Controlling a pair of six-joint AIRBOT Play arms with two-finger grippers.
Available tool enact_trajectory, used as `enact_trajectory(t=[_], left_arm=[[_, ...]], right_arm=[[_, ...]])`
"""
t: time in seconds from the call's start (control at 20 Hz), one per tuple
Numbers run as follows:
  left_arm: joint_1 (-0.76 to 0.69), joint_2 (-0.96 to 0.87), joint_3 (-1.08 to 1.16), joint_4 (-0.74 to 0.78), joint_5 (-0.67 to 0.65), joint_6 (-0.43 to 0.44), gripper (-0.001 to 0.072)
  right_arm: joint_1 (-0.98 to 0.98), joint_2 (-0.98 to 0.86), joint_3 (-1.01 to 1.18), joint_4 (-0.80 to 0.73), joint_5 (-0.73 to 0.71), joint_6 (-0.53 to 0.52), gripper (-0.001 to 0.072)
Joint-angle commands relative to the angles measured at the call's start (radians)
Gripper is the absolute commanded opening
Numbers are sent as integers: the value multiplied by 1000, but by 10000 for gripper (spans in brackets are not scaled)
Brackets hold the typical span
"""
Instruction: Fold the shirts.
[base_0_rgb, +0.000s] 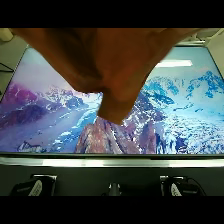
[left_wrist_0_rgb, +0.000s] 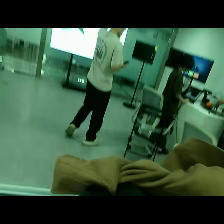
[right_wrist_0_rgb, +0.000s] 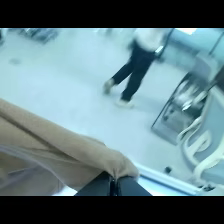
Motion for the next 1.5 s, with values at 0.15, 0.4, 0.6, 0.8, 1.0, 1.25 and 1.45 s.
enact_trajectory(t=[0.15, 0.4, 0.6, 0.8, 1.0, 1.25, 1.45], left_arm=[[45, 95, 58, -8, -10, 14, 26], [45, 50, -3, 36, -263, 15, 26], [40, 47, -360, 24, -379, 60, 26], [-35, 13, -810, 14, -145, 120, 26], [-154, -157, -937, -70, 177, 191, 26], [-184, -468, -780, -71, 340, 190, 26], [-186, -731, -613, -124, 339, 190, 27]], right_arm=[[-17, 50, 84, -57, 8, 39, 20], [-17, -76, 82, -72, 281, 17, 20], [-16, -305, -31, -6, 508, -51, 20], [-16, -549, -256, 63, 314, -107, 20], [-17, -770, -274, 195, 58, -121, 21], [-17, -863, -274, 215, -192, -117, 22], [-16, -903, -274, 219, -237, -71, 22]])
